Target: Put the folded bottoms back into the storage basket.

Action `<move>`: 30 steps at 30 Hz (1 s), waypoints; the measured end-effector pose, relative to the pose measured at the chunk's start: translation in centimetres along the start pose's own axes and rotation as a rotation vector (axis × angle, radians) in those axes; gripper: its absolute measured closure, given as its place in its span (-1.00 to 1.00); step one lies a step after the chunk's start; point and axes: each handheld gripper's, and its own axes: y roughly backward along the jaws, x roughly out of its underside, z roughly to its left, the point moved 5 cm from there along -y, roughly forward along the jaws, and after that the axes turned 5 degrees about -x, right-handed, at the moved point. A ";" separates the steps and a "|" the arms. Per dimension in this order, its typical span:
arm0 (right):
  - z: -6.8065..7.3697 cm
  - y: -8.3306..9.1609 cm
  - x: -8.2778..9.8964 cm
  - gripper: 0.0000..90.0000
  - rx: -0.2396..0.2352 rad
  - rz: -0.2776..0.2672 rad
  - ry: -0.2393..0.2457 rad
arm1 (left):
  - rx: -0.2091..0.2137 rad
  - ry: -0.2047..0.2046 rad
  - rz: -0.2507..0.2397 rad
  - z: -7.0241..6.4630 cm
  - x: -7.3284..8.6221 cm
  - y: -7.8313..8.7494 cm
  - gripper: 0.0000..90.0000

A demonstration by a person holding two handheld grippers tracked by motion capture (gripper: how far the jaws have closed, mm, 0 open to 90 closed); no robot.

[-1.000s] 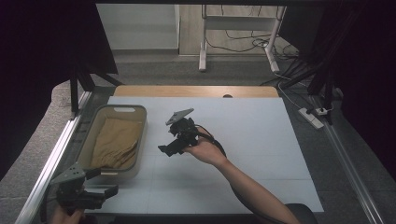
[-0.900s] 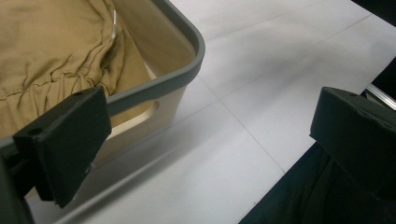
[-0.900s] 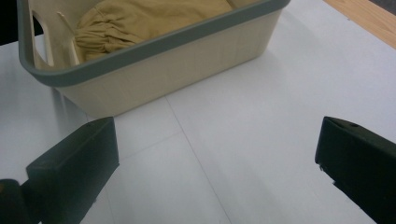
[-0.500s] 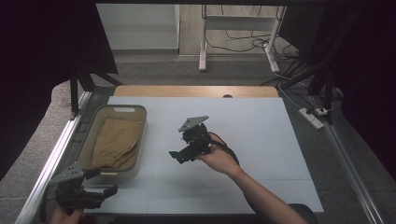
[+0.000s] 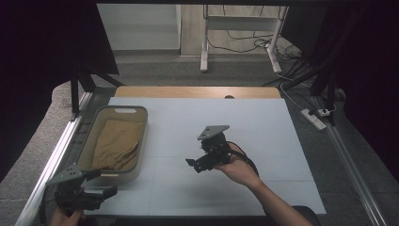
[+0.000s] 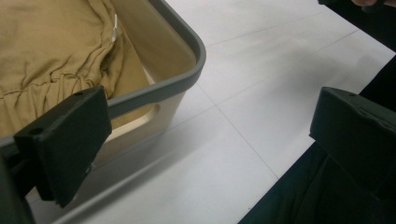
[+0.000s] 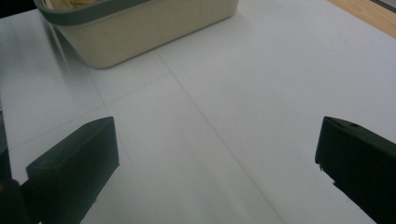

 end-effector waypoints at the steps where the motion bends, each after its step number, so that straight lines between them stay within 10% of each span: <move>1: -0.1 0.3 0.3 -1.00 0.005 0.006 0.002 | 0.003 0.002 -0.003 0.0 0.0 0.0 -1.00; 30: -1.4 10.2 8.8 -1.00 0.167 -0.078 -0.154 | -0.028 -0.006 0.021 -0.1 -0.1 -0.2 -1.00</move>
